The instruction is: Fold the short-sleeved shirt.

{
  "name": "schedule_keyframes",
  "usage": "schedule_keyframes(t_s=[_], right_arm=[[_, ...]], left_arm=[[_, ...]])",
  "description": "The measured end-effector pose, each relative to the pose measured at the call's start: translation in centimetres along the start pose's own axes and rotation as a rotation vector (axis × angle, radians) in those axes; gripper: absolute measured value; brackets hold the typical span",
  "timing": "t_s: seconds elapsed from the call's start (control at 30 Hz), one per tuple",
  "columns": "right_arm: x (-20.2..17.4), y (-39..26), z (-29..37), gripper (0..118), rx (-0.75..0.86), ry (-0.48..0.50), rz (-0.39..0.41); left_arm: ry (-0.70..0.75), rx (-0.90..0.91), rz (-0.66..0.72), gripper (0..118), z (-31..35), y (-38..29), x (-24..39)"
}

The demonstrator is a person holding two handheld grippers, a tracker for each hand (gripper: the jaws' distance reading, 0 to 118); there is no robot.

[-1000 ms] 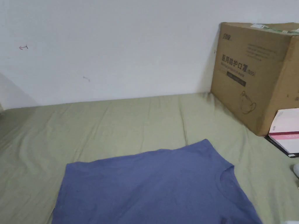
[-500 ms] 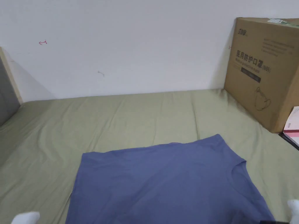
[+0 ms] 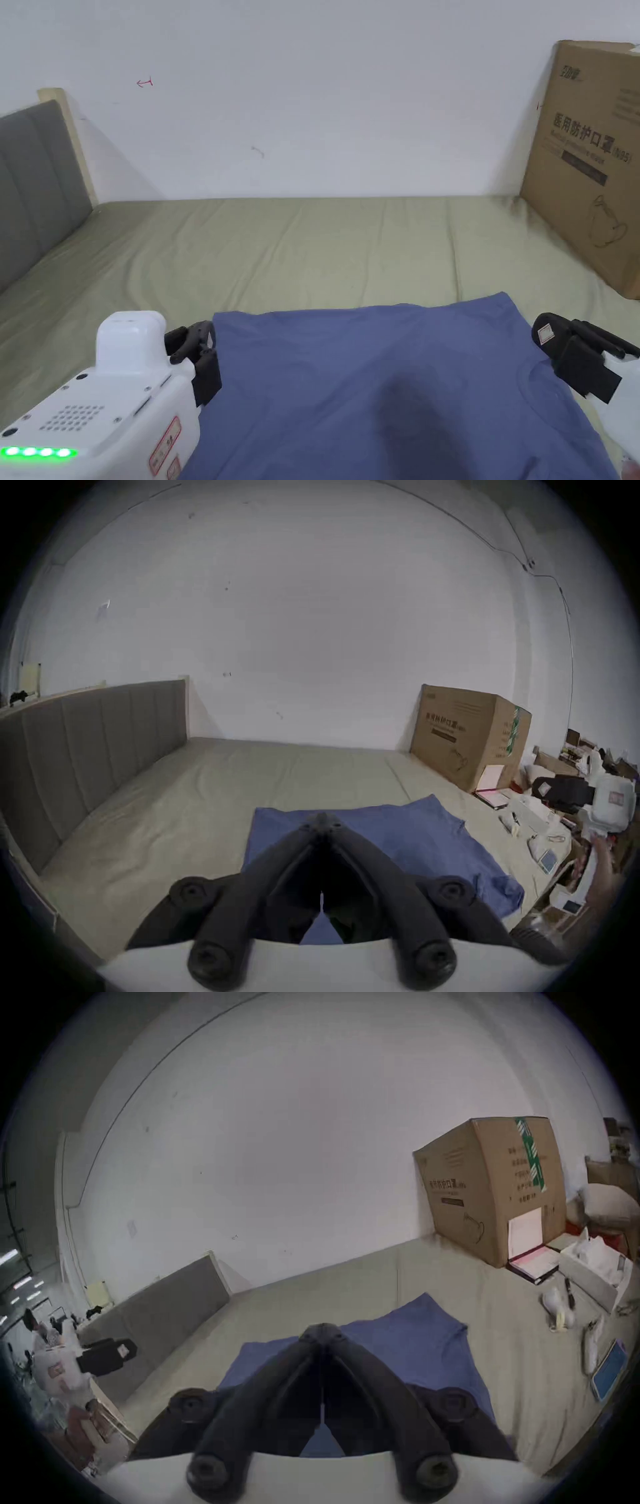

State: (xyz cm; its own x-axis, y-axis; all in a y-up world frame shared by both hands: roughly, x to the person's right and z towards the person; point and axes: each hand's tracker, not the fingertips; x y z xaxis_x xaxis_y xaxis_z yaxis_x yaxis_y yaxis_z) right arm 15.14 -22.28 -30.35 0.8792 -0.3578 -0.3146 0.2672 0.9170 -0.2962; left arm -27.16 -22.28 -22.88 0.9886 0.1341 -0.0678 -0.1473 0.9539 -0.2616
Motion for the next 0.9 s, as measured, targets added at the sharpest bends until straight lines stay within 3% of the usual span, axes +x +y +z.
schedule_keyframes(t_s=[0.1, 0.2, 0.27, 0.3, 0.33, 0.37, 0.4, 0.43, 0.53, 0.6, 0.7, 0.77, 0.8, 0.83, 0.9], right_arm=[[1.2, 0.0, -0.3, 0, -0.033, 0.004, -0.078], [2.9, -0.6, -2.0, 0, -0.192, 0.082, -0.308], [3.7, -1.7, -2.4, 0, -0.229, 0.116, -0.402], [3.8, -2.2, -2.5, 0, -0.244, 0.123, -0.4], [3.6, -2.5, -2.6, 0, -0.251, 0.116, -0.373], [3.3, -2.9, -2.6, 0, -0.277, 0.1, -0.327], [3.0, -3.1, -2.7, 0, -0.299, 0.081, -0.28], [2.7, -3.3, -2.8, 0, -0.321, 0.067, -0.251], [2.2, -3.6, -2.7, 0, -0.36, 0.075, -0.224], [2.3, -3.7, -2.6, 0, -0.368, 0.065, -0.213], [2.8, -3.8, -2.4, 0, -0.377, 0.045, -0.21], [3.8, -3.9, -2.4, 0, -0.376, 0.024, -0.218], [4.1, -3.9, -2.2, 0, -0.376, -0.001, -0.219], [4.5, -3.9, -2.1, 0, -0.377, -0.023, -0.222], [5.5, -4.0, -1.6, 0, -0.385, -0.073, -0.236]], left_arm=[[-0.019, -0.2, 0.053, 0, -2.2, 1.0, -1.8], [-0.066, -0.61, 0.145, 0, -5.7, 0.5, -4.4], [-0.05, -0.856, 0.204, 3, -7.4, -2.3, -6.2], [-0.035, -0.908, 0.202, 20, -7.6, -3.6, -6.9], [-0.009, -0.931, 0.181, 49, -7.7, -4.7, -7.4], [0.033, -0.96, 0.15, 93, -7.8, -5.9, -7.8], [0.046, -0.984, 0.146, 103, -8.1, -7.1, -8.3], [0.056, -1.009, 0.156, 105, -7.8, -8.2, -8.5], [0.046, -1.012, 0.156, 101, -8.4, -10.8, -9.2], [0.064, -1.006, 0.069, 101, -8.9, -12.5, -9.1], [0.043, -0.989, -0.006, 91, -8.9, -14.8, -9.3], [0.049, -0.943, 0.036, 87, -8.1, -14.3, -9.4], [0.059, -0.918, 0.03, 79, -7.4, -13.8, -9.2], [0.072, -0.881, 0.012, 63, -6.5, -13.2, -8.9], [0.069, -0.806, -0.025, 9, -5.0, -12.2, -8.4]])
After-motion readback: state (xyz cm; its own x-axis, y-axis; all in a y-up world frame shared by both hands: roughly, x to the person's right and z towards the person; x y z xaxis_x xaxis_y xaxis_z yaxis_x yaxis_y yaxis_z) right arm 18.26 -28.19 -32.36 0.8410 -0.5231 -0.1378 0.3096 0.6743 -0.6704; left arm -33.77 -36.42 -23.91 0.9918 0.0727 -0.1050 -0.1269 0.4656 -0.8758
